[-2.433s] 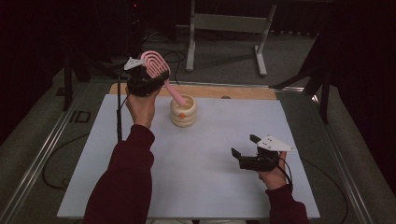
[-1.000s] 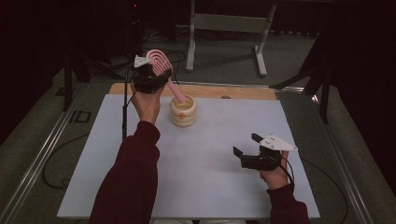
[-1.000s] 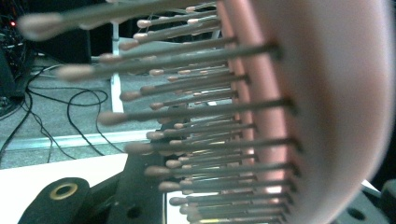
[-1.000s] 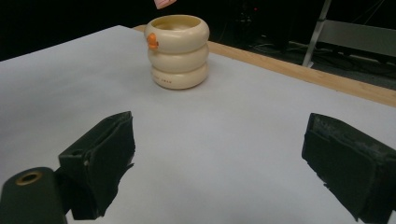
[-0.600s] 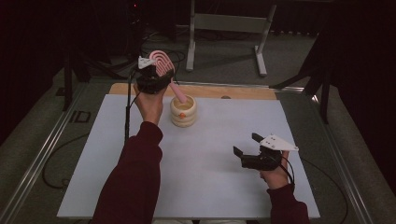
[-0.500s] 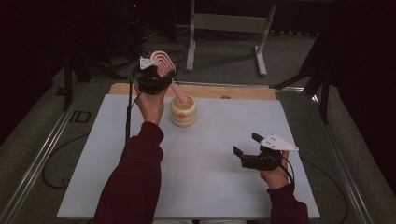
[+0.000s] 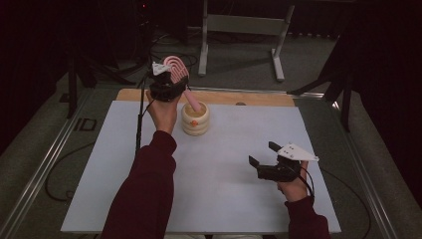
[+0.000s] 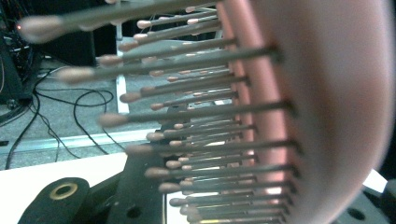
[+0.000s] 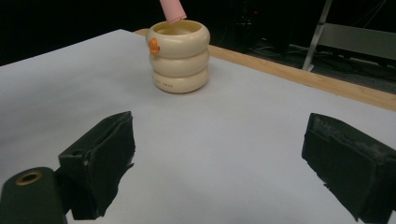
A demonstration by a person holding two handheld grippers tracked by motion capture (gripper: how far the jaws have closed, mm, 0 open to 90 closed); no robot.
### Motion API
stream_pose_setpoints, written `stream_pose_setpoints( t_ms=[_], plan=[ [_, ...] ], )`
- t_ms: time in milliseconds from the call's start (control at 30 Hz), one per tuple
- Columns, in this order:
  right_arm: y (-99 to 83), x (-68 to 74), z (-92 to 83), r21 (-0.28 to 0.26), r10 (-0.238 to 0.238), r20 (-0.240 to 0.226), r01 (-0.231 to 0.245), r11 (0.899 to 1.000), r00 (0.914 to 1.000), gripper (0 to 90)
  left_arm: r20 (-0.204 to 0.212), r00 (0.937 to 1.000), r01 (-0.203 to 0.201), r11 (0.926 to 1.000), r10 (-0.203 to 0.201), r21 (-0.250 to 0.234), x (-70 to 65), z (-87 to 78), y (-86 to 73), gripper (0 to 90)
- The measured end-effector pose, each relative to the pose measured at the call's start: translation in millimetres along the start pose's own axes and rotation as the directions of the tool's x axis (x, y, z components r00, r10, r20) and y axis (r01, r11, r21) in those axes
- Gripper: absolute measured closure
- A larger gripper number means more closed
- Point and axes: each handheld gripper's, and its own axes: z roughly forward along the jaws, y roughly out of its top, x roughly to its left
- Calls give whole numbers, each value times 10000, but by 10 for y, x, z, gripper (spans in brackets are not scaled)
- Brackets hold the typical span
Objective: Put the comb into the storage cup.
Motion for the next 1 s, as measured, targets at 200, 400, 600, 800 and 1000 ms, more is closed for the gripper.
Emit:
stream_pose_setpoints(
  t_ms=[200, 400, 600, 800, 1000],
  plan=[
    [0, 0, -1, -2, 4, 1, -4, 10000, 10000, 93, -84, 9999, -96, 9999, 97, 63, -14, 22, -21, 627],
    [2, 0, -4, 5, -4, -16, 4, 10000, 10000, 93, -122, 9996, -261, 9995, 263, 168, -34, 48, -44, 627],
    [2, -2, -3, -2, 8, -23, -8, 10000, 10000, 93, -154, 9994, -310, 9993, 314, 229, -43, 75, -62, 627],
    [2, -3, -2, -4, 21, -8, -21, 10000, 10000, 93, -182, 9993, -323, 9991, 328, 279, -44, 104, -81, 627],
    [3, -5, -3, -5, 31, -13, -31, 10000, 10000, 93, -163, 9992, -357, 9988, 362, 333, -52, 129, -98, 627]
  ],
)
